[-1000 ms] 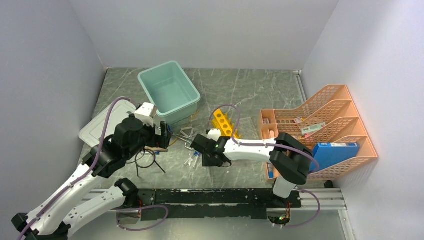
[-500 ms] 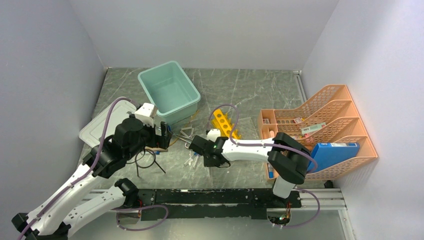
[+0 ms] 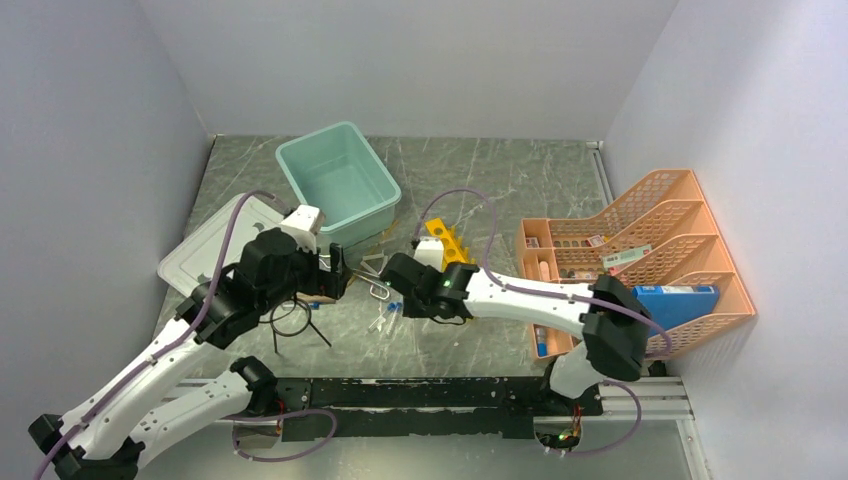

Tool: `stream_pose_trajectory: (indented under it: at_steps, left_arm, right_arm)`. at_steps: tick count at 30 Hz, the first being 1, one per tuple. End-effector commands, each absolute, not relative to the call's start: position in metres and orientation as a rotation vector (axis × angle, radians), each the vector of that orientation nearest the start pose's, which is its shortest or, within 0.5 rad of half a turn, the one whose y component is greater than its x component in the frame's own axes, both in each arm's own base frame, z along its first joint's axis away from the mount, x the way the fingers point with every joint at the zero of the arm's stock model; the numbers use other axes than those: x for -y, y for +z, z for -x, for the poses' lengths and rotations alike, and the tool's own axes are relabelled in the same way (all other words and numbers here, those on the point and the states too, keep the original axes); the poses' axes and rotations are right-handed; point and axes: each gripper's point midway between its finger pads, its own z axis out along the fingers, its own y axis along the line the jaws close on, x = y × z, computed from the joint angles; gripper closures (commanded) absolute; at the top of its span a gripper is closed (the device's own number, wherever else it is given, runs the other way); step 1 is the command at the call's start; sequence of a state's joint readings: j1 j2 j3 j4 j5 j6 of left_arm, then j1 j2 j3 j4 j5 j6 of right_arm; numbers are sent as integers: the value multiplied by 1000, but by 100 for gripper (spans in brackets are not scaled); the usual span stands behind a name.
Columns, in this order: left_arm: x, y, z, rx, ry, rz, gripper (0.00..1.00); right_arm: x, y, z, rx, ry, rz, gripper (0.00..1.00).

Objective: Organize the chemistry lab equipment
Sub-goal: Pick up the test tube at the center of the board.

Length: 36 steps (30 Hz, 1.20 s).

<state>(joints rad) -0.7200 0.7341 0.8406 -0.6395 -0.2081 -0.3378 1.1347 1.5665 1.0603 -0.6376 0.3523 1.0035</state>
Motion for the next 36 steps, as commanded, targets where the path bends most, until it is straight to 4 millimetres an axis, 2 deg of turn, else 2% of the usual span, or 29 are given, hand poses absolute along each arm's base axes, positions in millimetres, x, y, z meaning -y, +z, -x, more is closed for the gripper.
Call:
stream_pose_trajectory:
  at_steps: [1, 5, 9, 14, 20, 26, 30, 36]
  left_arm:
    - [172, 247, -208, -2029, -553, -285, 0]
    - [185, 259, -206, -2017, -625, -304, 0]
    - [201, 271, -205, -1996, -717, -323, 16]
    - [222, 285, -202, -1972, -859, -331, 16]
    - [260, 303, -187, -1910, -1140, -387, 18]
    - [279, 324, -173, -1807, -1373, -375, 18]
    - [288, 337, -166, -1748, -1492, -385, 19]
    - [297, 356, -152, -1643, -1675, -402, 20]
  right_arm:
    - [-311, 123, -186, -2489, 374, 62, 100]
    - [-316, 164, -197, -2366, 481, 71, 100]
    - [-315, 203, -208, -2245, 615, 48, 100]
    - [-308, 246, -221, -2115, 760, 14, 100]
    - [-297, 294, -232, -1978, 932, -23, 100]
    - [-294, 345, -223, -1819, 1079, 3, 100]
    - [-299, 373, -213, -1736, 1175, 56, 100]
    - [-308, 397, -199, -1651, 1298, 126, 100]
